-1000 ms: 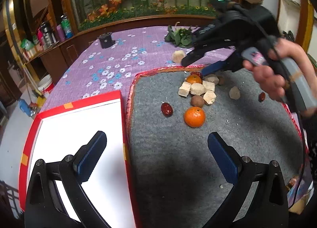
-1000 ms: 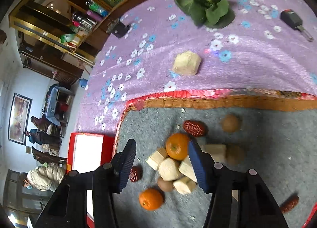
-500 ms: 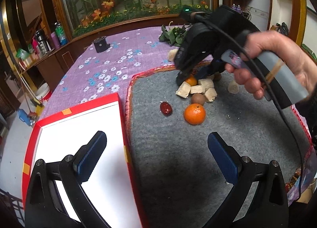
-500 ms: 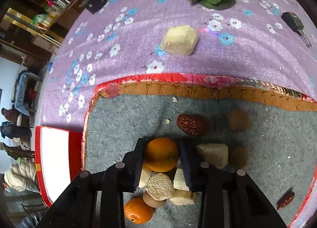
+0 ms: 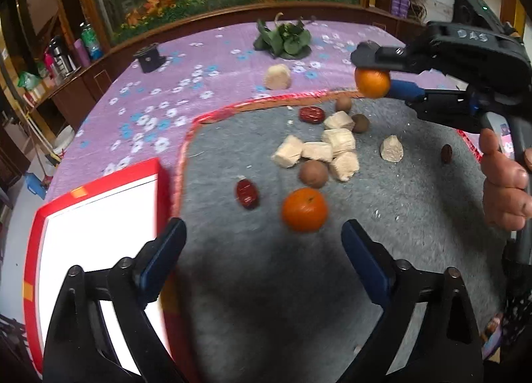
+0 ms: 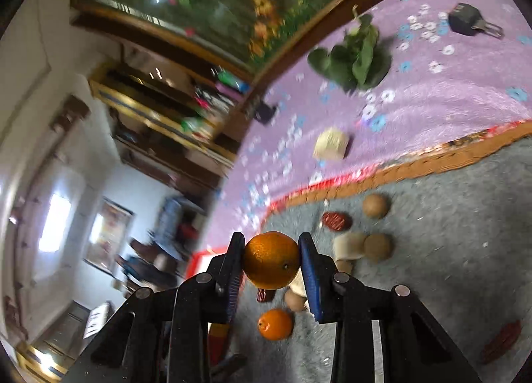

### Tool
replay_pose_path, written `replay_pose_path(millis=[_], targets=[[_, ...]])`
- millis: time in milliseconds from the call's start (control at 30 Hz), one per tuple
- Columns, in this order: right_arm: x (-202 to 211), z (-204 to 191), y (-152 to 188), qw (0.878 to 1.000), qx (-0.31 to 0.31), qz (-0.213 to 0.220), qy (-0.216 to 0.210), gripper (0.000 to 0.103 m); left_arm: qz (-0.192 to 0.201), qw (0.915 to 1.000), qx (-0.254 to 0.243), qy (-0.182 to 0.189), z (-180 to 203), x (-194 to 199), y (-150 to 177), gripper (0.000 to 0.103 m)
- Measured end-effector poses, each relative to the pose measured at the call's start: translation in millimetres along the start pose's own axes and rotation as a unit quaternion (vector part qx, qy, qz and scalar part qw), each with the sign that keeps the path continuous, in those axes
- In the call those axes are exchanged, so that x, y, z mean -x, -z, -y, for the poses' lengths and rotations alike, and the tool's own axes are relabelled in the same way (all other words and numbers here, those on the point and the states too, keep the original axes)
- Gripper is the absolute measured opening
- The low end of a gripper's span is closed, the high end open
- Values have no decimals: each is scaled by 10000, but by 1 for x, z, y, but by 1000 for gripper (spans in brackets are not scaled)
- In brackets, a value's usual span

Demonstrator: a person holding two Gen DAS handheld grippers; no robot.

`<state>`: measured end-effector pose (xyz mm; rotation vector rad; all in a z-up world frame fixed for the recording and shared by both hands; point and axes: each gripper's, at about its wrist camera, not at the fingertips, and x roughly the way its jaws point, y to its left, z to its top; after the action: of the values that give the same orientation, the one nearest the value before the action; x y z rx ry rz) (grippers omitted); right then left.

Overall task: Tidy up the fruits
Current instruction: 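Carry the oranges to the white tray and release them with both grippers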

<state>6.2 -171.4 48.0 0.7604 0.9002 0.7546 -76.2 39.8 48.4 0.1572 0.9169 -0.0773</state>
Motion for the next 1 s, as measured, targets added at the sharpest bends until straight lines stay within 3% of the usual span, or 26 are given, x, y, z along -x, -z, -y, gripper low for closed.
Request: replay_pose_path(millis=[100,167,300,333,533,700,867,1000], targets=[[7,9,-10,9999,-71,138,52,32,-167,9998,35,66,8,-14,-7,80],[13,8,-12,9997,-13,226,105,32,-266,9995,137,113,10,-24,-10,67],[2,14,-15,9993,-323,112,-170,32,-455,9987,175,174,18,-38,-10,60],[-1,13,-14,9994,-301,118,-120,32,-468,9985,193,196,19,-41,-10,52],[-1,7,-5,9996,-231,38,-140,32,-297,9989,336,146,17,-44,-8,35],[-3,2,-2,9999,-89,34,-122,32,-117,9988,463,71,14,-30,-4,35],[-10,-6,2,9998,215,6,-53,32,392,9973,616,-78,0,20,10,35],[-23,-12,11,9985,506,-151,176,32,784,9923,780,-561,-34,70,37,35]])
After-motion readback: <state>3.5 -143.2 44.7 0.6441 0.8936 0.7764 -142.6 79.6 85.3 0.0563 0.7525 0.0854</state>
